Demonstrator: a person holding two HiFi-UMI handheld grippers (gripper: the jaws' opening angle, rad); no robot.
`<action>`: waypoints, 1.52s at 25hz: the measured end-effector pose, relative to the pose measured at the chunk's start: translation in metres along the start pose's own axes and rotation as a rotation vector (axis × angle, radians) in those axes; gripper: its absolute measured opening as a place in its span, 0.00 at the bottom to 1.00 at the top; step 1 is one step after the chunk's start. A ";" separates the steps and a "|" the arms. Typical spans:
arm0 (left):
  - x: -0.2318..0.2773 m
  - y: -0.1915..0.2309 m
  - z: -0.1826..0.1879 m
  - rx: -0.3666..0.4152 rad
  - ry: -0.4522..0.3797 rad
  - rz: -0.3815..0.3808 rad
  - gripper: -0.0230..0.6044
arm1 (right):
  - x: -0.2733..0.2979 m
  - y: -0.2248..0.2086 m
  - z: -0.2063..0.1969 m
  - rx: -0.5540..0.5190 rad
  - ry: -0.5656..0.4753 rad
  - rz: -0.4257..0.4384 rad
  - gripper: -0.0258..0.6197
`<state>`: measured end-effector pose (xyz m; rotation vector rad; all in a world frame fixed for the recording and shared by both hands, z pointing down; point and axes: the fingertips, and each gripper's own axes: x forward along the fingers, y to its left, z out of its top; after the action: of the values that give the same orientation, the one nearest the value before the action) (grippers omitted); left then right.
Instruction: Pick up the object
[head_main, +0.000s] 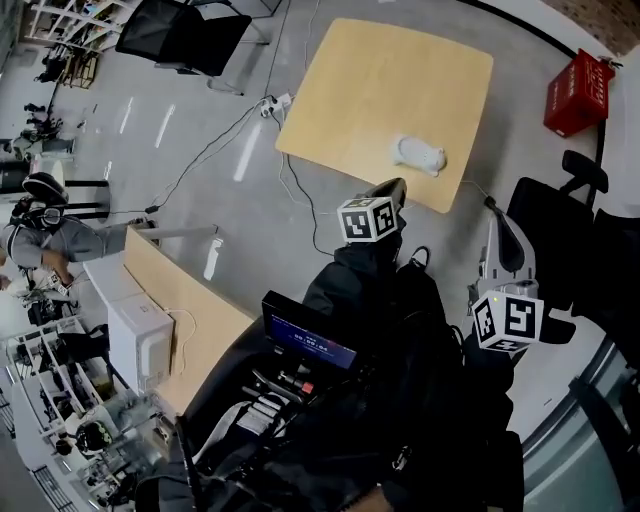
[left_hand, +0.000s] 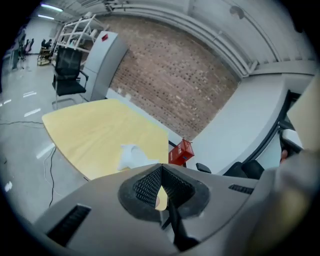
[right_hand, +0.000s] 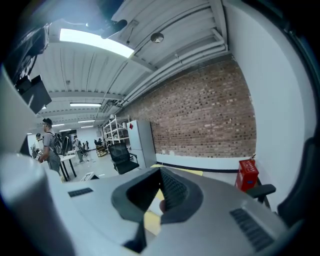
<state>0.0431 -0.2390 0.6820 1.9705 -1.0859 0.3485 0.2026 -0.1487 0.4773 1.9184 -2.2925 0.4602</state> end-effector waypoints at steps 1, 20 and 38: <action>0.007 0.005 -0.003 -0.016 0.012 0.005 0.03 | 0.004 -0.001 0.000 -0.005 0.008 -0.002 0.05; 0.111 0.064 -0.059 -0.380 0.217 0.001 0.15 | 0.058 -0.010 -0.021 -0.031 0.170 -0.069 0.05; 0.152 0.086 -0.053 -0.588 0.186 0.020 0.22 | 0.084 -0.023 -0.026 -0.045 0.224 -0.088 0.05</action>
<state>0.0714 -0.3073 0.8486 1.3791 -0.9535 0.1874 0.2065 -0.2235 0.5289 1.8344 -2.0539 0.5750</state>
